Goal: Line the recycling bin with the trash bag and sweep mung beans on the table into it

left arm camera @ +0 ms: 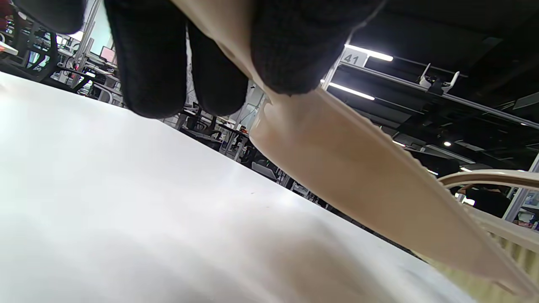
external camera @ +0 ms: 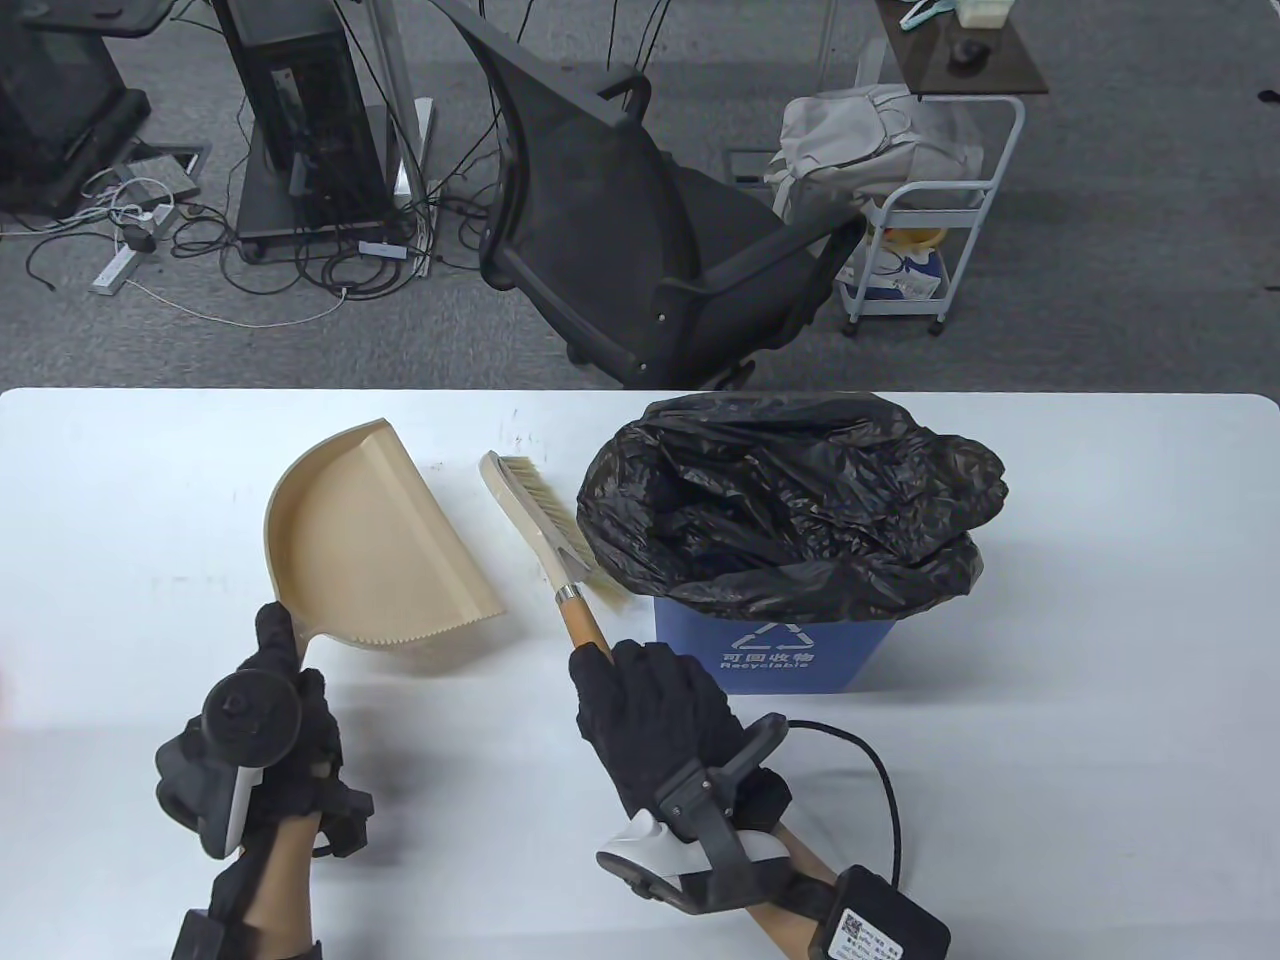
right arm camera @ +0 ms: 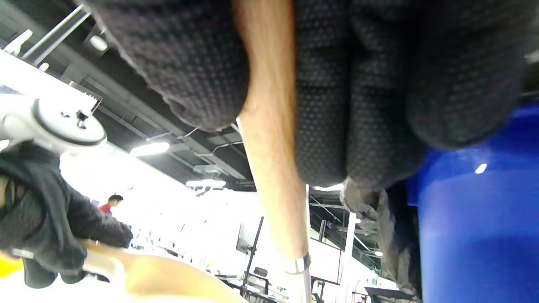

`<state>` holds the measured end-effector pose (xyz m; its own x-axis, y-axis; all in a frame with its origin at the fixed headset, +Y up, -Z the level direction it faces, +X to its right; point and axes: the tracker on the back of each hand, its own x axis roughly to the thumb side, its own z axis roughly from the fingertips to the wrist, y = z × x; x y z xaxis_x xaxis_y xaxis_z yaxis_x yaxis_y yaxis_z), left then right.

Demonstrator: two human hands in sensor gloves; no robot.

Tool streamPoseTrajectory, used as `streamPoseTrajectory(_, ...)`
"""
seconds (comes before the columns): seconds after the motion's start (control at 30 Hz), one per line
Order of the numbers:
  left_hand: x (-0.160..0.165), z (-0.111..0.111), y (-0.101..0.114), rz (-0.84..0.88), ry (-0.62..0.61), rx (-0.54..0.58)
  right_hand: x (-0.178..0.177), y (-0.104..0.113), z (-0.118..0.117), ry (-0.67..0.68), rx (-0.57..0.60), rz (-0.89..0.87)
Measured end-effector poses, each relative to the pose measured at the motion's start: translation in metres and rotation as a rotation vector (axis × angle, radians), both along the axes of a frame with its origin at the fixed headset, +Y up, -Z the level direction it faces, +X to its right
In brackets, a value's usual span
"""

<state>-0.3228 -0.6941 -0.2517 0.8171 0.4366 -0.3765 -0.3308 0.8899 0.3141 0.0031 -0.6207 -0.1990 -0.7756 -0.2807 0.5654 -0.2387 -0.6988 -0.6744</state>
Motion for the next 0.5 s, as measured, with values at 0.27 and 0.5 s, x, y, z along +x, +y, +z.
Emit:
streamPoseTrajectory(0.27, -0.003, -0.004, -0.005, 0.005, 0.015, -0.023, -0.013, -0.026, -0.008, -0.036, -0.088, 0.070)
streamPoseTrajectory(0.5, -0.004, -0.003, -0.004, -0.003, 0.032, -0.019, -0.018, -0.050, -0.016, -0.018, -0.321, 0.039)
